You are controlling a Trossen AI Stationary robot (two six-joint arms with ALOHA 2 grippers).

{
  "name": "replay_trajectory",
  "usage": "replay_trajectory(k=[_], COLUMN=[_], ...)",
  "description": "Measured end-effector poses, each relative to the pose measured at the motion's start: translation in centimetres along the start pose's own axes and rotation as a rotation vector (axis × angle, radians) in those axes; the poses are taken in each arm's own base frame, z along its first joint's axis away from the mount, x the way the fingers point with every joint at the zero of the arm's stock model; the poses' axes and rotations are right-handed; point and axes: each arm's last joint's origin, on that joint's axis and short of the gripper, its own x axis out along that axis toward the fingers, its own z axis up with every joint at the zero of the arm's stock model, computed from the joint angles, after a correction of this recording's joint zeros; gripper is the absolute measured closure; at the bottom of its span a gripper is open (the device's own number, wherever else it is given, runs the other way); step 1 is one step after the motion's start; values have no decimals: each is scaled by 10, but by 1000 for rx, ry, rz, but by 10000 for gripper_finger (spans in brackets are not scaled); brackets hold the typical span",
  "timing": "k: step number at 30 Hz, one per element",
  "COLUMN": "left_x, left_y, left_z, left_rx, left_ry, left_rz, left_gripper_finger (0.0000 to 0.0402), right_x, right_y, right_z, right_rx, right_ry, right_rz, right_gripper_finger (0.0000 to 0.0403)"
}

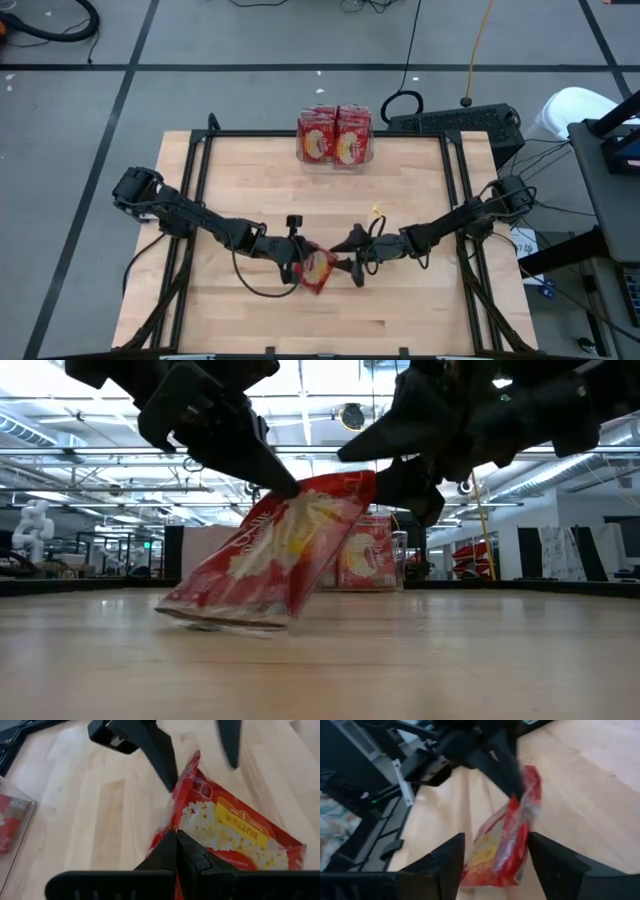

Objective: Sort popcorn bags into baskets
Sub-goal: Put the red popcorn bag into the transparent bin

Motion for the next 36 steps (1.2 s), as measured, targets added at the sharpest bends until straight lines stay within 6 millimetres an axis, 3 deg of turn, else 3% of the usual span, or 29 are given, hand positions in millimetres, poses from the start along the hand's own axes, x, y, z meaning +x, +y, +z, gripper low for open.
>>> replay_trajectory(k=[4,9,23,26,29,36], left_x=[1,2,0,-1,-2,-3], left_y=[2,7,0,-2,-4,-6], left_z=[0,5,6,6,6,8], left_rx=[5,6,20,25,26,40], left_ry=[-7,-52,-63,-65,-67,-83], left_rz=[6,20,7,1,-3,-8], left_gripper_finger=[398,396,395,398,397,397], right_x=[1,4,5,5,2,-4], right_y=[-3,-16,-22,-20,-21,-21], right_z=[2,4,5,6,11,17], right_rx=[-34,-46,-118,-108,-77,-64], right_ry=[-3,6,26,22,41,69], right_rz=[-4,-56,-77,-48,-5,-15], right_gripper_finger=[183,205,375,396,378,260])
